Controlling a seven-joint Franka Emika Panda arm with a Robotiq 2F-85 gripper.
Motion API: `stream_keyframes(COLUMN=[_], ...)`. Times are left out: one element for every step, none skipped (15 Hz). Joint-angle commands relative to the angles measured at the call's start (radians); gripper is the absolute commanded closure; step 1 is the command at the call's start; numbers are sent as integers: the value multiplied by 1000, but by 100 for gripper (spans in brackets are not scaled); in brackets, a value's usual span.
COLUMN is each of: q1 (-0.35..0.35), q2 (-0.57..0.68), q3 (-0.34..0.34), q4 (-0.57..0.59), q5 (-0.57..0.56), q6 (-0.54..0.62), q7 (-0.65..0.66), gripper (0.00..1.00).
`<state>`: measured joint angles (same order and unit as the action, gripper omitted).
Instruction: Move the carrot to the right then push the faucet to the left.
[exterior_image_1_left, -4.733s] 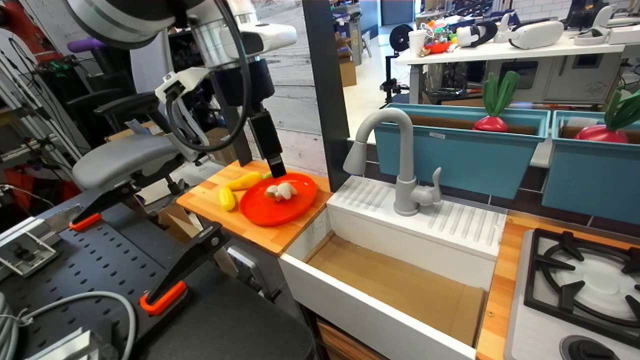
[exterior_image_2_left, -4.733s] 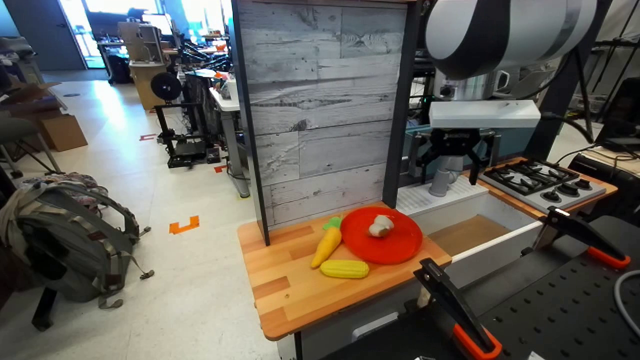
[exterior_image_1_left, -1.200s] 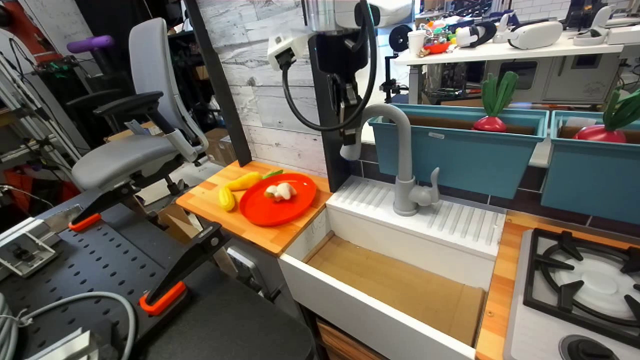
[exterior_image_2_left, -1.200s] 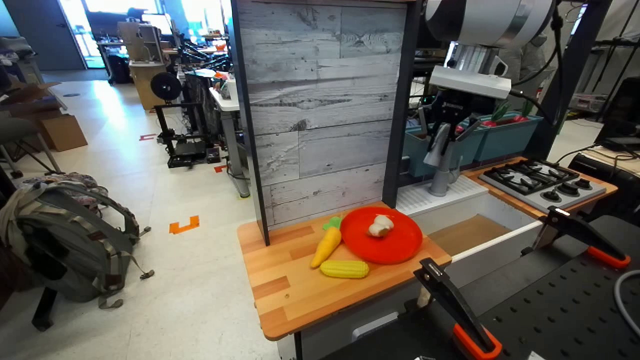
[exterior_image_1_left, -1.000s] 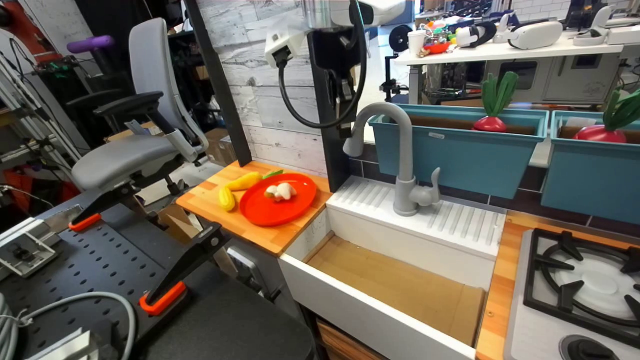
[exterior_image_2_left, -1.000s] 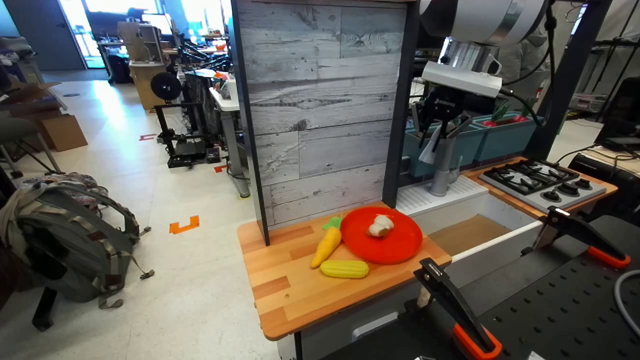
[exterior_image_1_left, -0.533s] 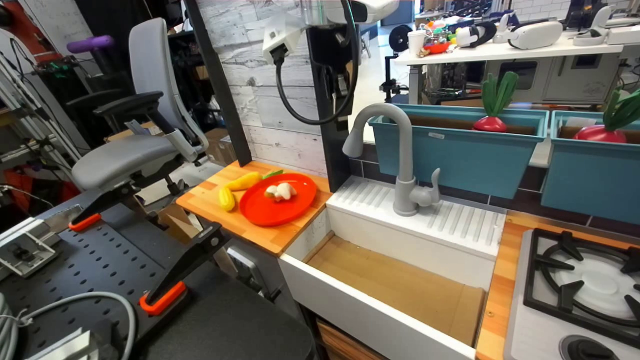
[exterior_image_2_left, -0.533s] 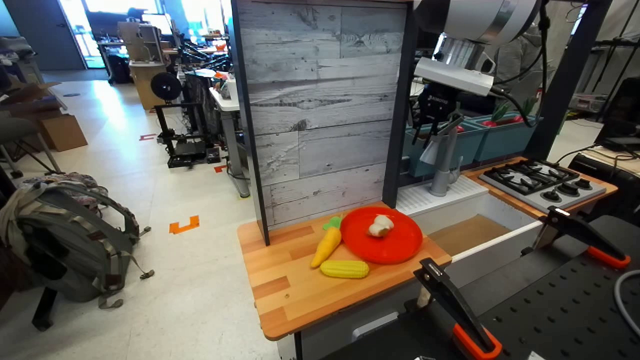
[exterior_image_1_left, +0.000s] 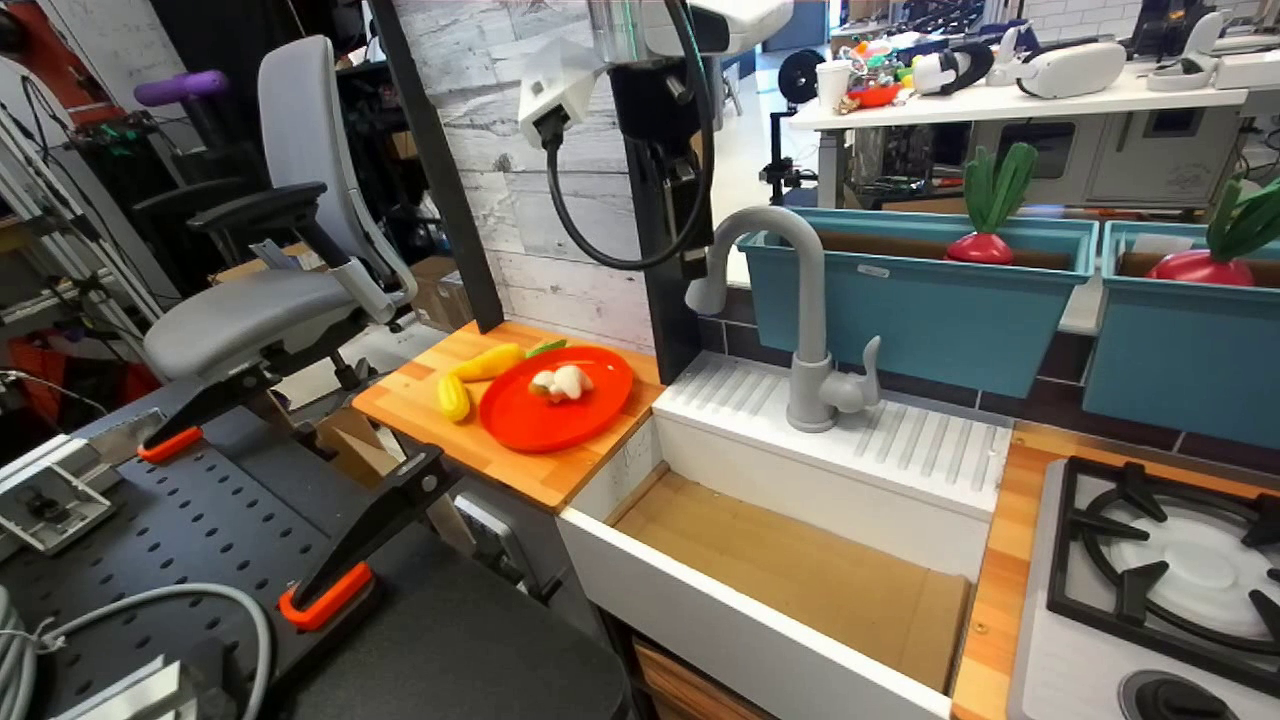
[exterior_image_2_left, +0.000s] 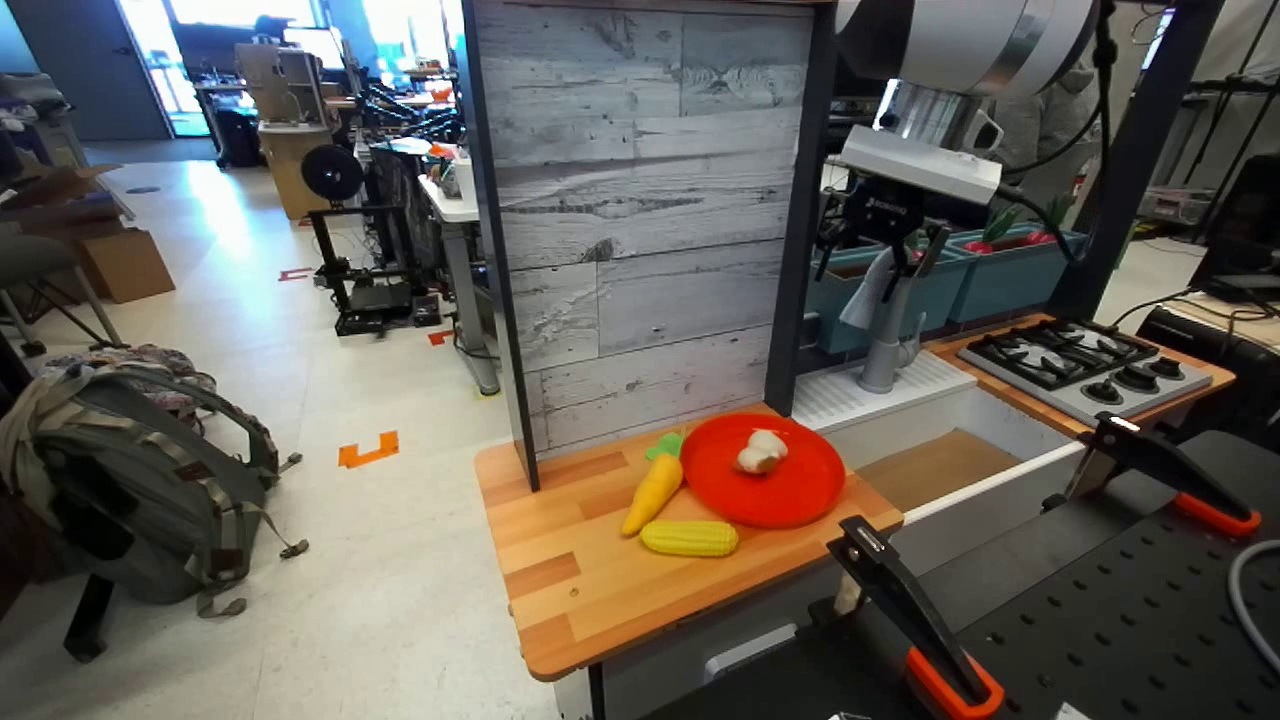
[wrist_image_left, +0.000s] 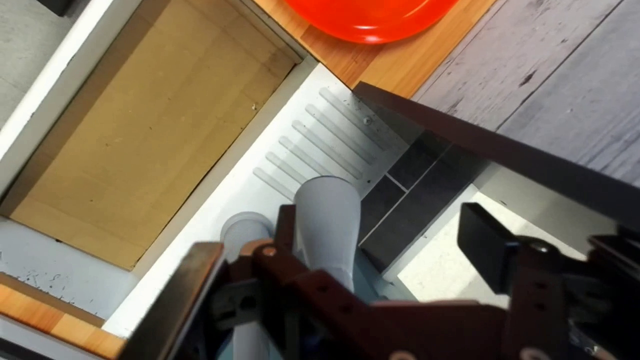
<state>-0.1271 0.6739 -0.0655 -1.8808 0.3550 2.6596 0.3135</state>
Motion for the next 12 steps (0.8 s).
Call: stream_keyframes(q1=[-3, -7, -16, -23, -25, -24, -19, -16, -10, -8, -6, -4], q2=[-106, -129, -158, -183, -211, -235, -257, -273, -287, -223, -240, -252], q3=[8, 9, 19, 28, 35, 39, 40, 45, 47, 35, 40, 43], q4=[-152, -189, -231, -266, -303, -331, -356, -374, -387, -323, -343, -356], q5=[-9, -8, -6, -5, -6, -11, -14, -13, -14, -8, -7, -6], q6=[72, 90, 100, 101, 102, 89, 81, 75, 55, 68, 67, 67], q7=[-64, -79, -111, -141, -168, -191, -206, -218, -219, -188, -193, -195], gripper=[0, 0, 0, 0, 0, 0, 0, 0, 0, 0, 0, 0])
